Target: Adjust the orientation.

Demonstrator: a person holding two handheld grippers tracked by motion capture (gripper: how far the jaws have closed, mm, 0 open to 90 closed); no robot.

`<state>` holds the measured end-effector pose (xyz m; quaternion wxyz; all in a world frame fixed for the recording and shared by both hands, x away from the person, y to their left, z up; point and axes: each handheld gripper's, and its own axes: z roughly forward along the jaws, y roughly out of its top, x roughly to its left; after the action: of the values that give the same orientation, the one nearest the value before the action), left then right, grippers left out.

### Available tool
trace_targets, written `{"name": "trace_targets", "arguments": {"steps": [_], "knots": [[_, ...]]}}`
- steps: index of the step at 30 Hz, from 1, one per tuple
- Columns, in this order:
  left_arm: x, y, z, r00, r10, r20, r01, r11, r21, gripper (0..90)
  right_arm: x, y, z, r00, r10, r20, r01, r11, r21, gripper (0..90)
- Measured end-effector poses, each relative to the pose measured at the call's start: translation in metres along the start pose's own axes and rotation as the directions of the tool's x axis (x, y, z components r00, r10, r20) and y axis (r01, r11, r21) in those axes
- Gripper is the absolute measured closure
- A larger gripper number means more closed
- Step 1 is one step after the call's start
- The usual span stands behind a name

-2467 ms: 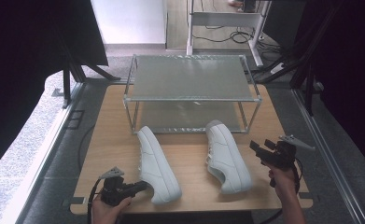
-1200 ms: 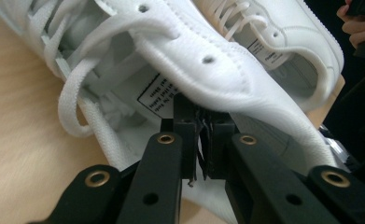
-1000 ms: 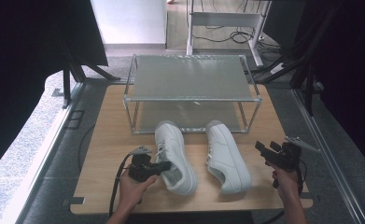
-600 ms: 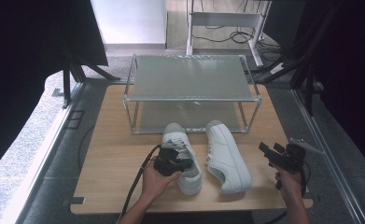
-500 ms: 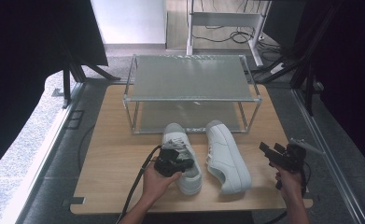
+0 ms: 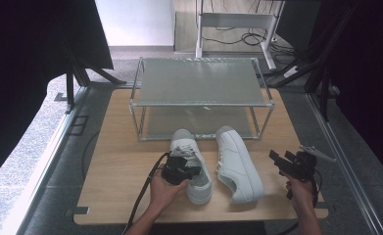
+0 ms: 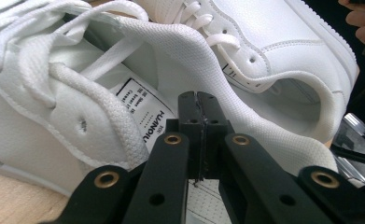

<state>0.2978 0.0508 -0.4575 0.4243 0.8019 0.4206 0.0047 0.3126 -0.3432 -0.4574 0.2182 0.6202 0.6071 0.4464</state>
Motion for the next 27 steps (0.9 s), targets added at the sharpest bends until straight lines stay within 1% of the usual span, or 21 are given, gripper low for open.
{"name": "trace_targets", "arguments": {"steps": [2,4,6,11,14,16,18,22,27], "knots": [[0.0,-0.002,-0.001,1.0,0.004,-0.005,-0.004,1.0,-0.004,90.0,0.0,0.0,-0.001,1.0,0.003,0.002,-0.003,1.0,-0.001,29.5],[0.001,-0.003,-0.003,0.9998,0.012,-0.019,-0.012,0.9999,-0.003,90.0,0.0,0.0,-0.001,1.0,0.003,0.003,-0.003,1.0,-0.001,29.5],[0.002,-0.004,-0.005,0.9997,0.019,-0.019,-0.019,0.9998,0.0,90.0,0.0,0.0,-0.001,1.0,0.002,0.006,-0.002,1.0,-0.001,29.5],[0.002,-0.003,-0.007,0.9988,0.042,-0.024,-0.042,0.9989,0.019,90.0,0.002,0.0,0.0,1.0,-0.007,0.004,0.007,1.0,0.002,29.5],[0.003,-0.003,-0.008,0.9987,0.045,-0.022,-0.044,0.9987,0.025,90.0,0.004,-0.001,0.001,0.9999,-0.011,0.003,0.011,1.0,0.004,29.6],[0.003,-0.003,-0.01,0.9982,0.054,-0.027,-0.053,0.9978,0.04,90.0,0.003,-0.001,0.001,0.9999,-0.012,0.006,0.012,1.0,0.004,29.6],[0.004,-0.004,-0.013,0.9973,0.062,-0.04,-0.06,0.9968,0.054,90.0,0.002,-0.002,0.0,0.9999,-0.009,0.012,0.009,1.0,0.005,29.5],[0.011,-0.01,-0.025,0.9974,0.055,-0.046,-0.052,0.9961,0.071,90.0,0.0,-0.002,0.0,0.9999,-0.006,0.014,0.006,1.0,0.005,29.5],[0.02,-0.017,-0.038,0.9974,0.043,-0.058,-0.039,0.9967,0.071,90.0,-0.001,-0.002,0.0,0.9999,-0.003,0.014,0.003,1.0,0.005,29.5]]}}
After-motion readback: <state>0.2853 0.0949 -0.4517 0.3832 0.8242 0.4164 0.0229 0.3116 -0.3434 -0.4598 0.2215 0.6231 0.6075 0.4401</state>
